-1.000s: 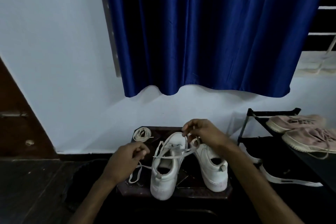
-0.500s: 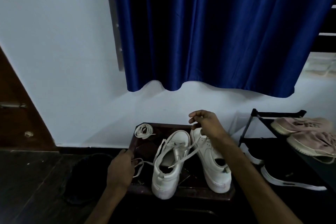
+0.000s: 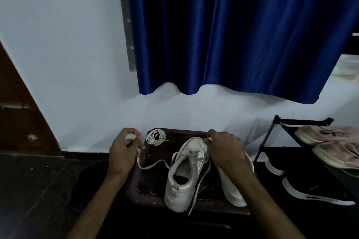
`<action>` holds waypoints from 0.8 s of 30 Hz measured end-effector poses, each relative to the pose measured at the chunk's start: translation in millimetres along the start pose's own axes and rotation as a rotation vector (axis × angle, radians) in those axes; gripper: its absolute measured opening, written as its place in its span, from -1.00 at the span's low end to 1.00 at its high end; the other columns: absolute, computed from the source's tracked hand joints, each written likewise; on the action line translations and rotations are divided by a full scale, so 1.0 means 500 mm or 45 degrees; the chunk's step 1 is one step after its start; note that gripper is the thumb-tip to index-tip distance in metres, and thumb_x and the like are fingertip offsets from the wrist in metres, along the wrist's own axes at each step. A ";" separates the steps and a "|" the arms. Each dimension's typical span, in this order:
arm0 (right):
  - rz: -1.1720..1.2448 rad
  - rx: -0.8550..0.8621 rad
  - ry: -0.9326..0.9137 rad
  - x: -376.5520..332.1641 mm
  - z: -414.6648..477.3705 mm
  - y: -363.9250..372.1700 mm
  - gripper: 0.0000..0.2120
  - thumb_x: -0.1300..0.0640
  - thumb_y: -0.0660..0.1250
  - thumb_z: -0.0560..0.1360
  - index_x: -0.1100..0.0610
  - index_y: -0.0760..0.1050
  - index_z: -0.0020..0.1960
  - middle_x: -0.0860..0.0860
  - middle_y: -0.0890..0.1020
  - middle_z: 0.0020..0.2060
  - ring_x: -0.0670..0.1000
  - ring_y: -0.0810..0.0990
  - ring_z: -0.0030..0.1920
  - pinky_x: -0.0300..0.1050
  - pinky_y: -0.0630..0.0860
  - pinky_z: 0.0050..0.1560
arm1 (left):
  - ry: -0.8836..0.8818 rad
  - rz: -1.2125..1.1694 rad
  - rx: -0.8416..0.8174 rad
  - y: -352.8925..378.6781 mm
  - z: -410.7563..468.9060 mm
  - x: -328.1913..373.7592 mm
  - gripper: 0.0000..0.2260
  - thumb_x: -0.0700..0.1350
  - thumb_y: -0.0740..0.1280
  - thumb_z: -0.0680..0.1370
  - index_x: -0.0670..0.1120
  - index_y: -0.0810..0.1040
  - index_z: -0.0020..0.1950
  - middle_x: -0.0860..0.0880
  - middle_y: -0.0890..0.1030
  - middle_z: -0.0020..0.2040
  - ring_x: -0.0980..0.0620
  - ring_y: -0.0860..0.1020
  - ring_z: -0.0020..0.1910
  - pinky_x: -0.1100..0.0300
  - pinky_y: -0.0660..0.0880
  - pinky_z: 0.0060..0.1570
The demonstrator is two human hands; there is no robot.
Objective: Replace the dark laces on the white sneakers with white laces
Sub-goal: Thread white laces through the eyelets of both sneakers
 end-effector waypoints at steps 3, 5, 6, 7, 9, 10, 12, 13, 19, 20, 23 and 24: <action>0.323 -0.011 -0.028 -0.029 -0.050 -0.003 -0.66 -0.20 0.20 0.55 0.03 0.50 0.09 0.01 0.64 -0.04 0.07 0.58 0.05 -0.03 0.52 0.00 | 0.002 -0.207 -0.097 0.019 -0.003 0.055 -0.92 -0.27 0.36 0.55 -0.15 0.64 -0.03 -0.11 0.70 -0.23 0.05 0.50 -0.39 0.30 0.38 -0.53; 0.618 -0.215 -0.037 -0.046 -0.084 0.014 -0.63 -0.26 0.28 0.47 0.02 0.51 0.04 -0.04 0.64 -0.09 0.00 0.60 -0.02 -0.08 0.52 -0.05 | 0.022 -0.266 -0.257 0.036 -0.008 0.084 -0.82 -0.31 0.37 0.53 -0.15 0.64 0.09 -0.05 0.72 -0.06 0.01 0.60 -0.23 0.28 0.50 -0.40; 0.656 -0.280 -0.052 -0.053 -0.097 0.026 -0.61 -0.26 0.32 0.43 0.02 0.49 0.05 -0.05 0.64 -0.08 -0.01 0.60 -0.03 -0.09 0.52 -0.05 | 0.054 -0.251 -0.338 0.045 -0.009 0.095 -0.75 -0.35 0.37 0.52 -0.13 0.63 0.16 -0.02 0.71 0.01 0.02 0.63 -0.16 0.26 0.54 -0.33; 0.638 -0.285 -0.066 -0.056 -0.104 0.039 -0.59 -0.25 0.35 0.40 0.02 0.48 0.07 -0.06 0.63 -0.07 -0.01 0.60 -0.03 -0.07 0.53 -0.05 | 0.100 -0.201 -0.392 0.052 -0.012 0.105 -0.70 -0.37 0.37 0.51 -0.11 0.62 0.19 0.02 0.70 0.05 0.04 0.66 -0.10 0.24 0.57 -0.29; 0.600 -0.200 -0.063 -0.052 -0.107 0.052 -0.61 -0.20 0.36 0.38 0.02 0.48 0.08 -0.07 0.64 -0.06 -0.01 0.61 -0.04 -0.03 0.55 -0.04 | 0.213 -0.036 -0.380 0.065 -0.017 0.116 -0.74 -0.34 0.37 0.52 -0.07 0.66 0.12 0.06 0.72 -0.02 0.04 0.68 -0.13 0.24 0.56 -0.32; 0.612 -0.165 -0.059 -0.049 -0.107 0.054 -0.64 -0.17 0.35 0.38 0.01 0.50 0.07 -0.07 0.65 -0.09 -0.02 0.62 -0.06 -0.01 0.56 -0.06 | 0.275 0.053 -0.332 0.072 -0.020 0.119 -0.81 -0.29 0.39 0.52 -0.05 0.68 0.05 0.09 0.72 -0.09 0.08 0.67 -0.19 0.29 0.54 -0.33; 0.653 -0.126 -0.086 -0.046 -0.104 0.057 -0.70 -0.13 0.32 0.41 0.01 0.53 0.04 -0.06 0.67 -0.15 -0.03 0.63 -0.12 0.00 0.57 -0.10 | 0.421 0.256 -0.255 0.091 -0.029 0.120 -0.90 -0.16 0.46 0.49 0.01 0.71 -0.06 0.14 0.69 -0.16 0.18 0.63 -0.20 0.43 0.45 -0.24; 0.667 -0.107 -0.099 -0.044 -0.102 0.058 -0.74 -0.11 0.30 0.44 0.01 0.55 0.02 -0.05 0.67 -0.18 -0.05 0.63 -0.15 -0.01 0.57 -0.12 | 0.475 0.372 -0.248 0.105 -0.035 0.115 -0.93 -0.11 0.48 0.47 0.05 0.71 -0.09 0.17 0.64 -0.13 0.21 0.59 -0.14 0.47 0.41 -0.18; 0.806 -0.014 -0.032 -0.011 -0.095 0.066 -0.69 -0.08 0.25 0.58 0.13 0.56 -0.17 0.02 0.62 -0.36 -0.05 0.57 -0.33 -0.01 0.49 -0.24 | 0.402 0.614 -0.502 0.185 -0.078 0.080 -0.94 0.01 0.45 0.47 0.09 0.69 -0.08 0.23 0.67 -0.12 0.28 0.59 -0.10 0.24 0.52 -0.05; 0.863 -0.017 -0.013 -0.006 -0.095 0.068 -0.71 -0.05 0.28 0.57 0.14 0.58 -0.16 0.02 0.63 -0.36 -0.06 0.57 -0.33 -0.02 0.49 -0.24 | 0.381 0.627 -0.490 0.191 -0.086 0.081 -0.92 0.05 0.44 0.47 0.12 0.69 -0.07 0.25 0.67 -0.14 0.30 0.58 -0.13 0.25 0.51 -0.09; 0.966 -0.070 0.031 0.002 -0.093 0.074 -0.86 0.10 0.34 0.54 0.14 0.63 -0.08 -0.03 0.68 -0.29 -0.10 0.61 -0.28 -0.10 0.52 -0.21 | 0.437 0.803 -0.451 0.206 -0.095 0.093 -0.91 0.09 0.43 0.46 0.17 0.68 -0.06 0.20 0.65 -0.12 0.23 0.51 -0.08 0.24 0.44 -0.15; 1.000 -0.097 0.046 0.005 -0.091 0.076 -0.90 0.14 0.36 0.52 0.13 0.64 -0.08 -0.03 0.68 -0.27 -0.09 0.62 -0.25 -0.11 0.53 -0.19 | 0.476 0.869 -0.455 0.213 -0.095 0.096 -0.90 0.08 0.42 0.47 0.16 0.69 -0.05 0.17 0.64 -0.10 0.19 0.47 -0.05 0.23 0.41 -0.15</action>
Point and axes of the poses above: each hand's wrist, its own z-axis towards the middle knuckle, its own y-axis out of the palm, x = y × z, the point moved 4 cm from there along z, towards the middle knuckle
